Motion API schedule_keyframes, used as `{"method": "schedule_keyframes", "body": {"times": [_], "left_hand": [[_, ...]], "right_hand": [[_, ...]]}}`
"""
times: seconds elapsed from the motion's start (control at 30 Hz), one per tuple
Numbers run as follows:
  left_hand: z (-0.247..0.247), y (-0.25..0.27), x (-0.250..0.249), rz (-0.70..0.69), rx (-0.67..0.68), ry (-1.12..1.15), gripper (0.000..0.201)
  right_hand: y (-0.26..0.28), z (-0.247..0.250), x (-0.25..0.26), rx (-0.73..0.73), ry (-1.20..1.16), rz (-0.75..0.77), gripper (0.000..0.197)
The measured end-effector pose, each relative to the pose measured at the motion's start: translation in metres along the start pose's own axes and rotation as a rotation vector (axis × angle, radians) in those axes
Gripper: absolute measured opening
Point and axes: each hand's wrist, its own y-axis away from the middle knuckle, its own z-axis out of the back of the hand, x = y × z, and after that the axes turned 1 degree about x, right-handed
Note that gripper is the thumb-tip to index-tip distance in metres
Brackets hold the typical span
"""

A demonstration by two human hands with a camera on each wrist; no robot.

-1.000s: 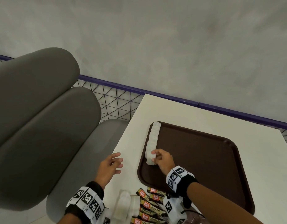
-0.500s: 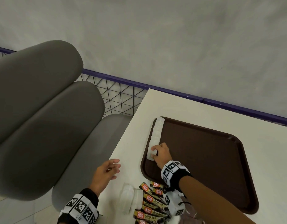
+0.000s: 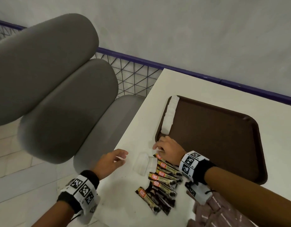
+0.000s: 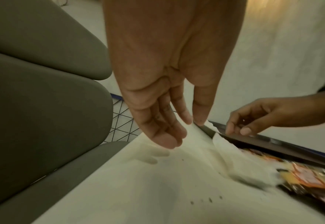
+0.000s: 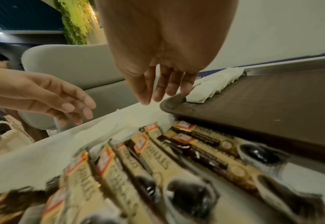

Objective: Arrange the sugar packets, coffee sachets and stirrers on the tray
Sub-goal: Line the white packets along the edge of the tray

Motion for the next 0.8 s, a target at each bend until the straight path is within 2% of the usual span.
{"method": "schedule_keyframes", "body": {"times": [0.1,0.27,0.33,0.43,0.5,0.63,0.8], "left_hand": [[-0.013,0.006,-0.004,-0.026,-0.006,-0.079,0.033],[-0.037,-0.004,-0.015,0.021,-0.009,-0.190,0.054],[-0.047,-0.008,-0.023,0.036,-0.002,-0.245,0.061],[-0.061,-0.015,-0.032,0.037,0.001,-0.368,0.063],[-0.067,-0.018,-0.032,0.035,0.013,-0.431,0.055],[-0.065,-0.019,-0.025,0.016,-0.030,-0.416,0.030],[-0.046,-0.017,-0.027,-0.015,-0.182,-0.189,0.027]], "right_hand": [[0.004,-0.007,0.012,0.050,0.082,0.014,0.029],[0.005,-0.021,0.033,0.143,0.268,-0.022,0.050],[0.003,-0.028,0.040,0.168,0.354,-0.034,0.049],[0.001,-0.032,0.045,0.159,0.352,-0.047,0.042],[0.000,-0.031,0.044,0.172,0.292,-0.067,0.035],[-0.001,-0.019,0.037,0.161,0.047,-0.151,0.024],[0.003,-0.003,0.020,-0.017,-0.470,-0.294,0.014]]}}
